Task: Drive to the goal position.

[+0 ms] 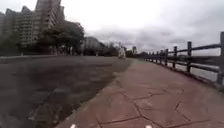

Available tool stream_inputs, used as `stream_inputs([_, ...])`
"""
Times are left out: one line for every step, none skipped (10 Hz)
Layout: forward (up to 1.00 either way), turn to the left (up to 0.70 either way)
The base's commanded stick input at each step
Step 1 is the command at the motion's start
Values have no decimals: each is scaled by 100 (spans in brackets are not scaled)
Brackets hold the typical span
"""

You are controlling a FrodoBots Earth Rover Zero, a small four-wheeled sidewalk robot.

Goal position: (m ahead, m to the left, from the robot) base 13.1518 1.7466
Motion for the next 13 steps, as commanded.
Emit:
stream_inputs([84,0])
stream_inputs([84,0])
stream_inputs([84,0])
stream_inputs([84,0])
stream_inputs([84,0])
stream_inputs([84,0])
stream_inputs([84,0])
stream_inputs([84,0])
stream_inputs([84,0])
stream_inputs([84,0])
stream_inputs([84,0])
stream_inputs([84,0])
stream_inputs([84,0])
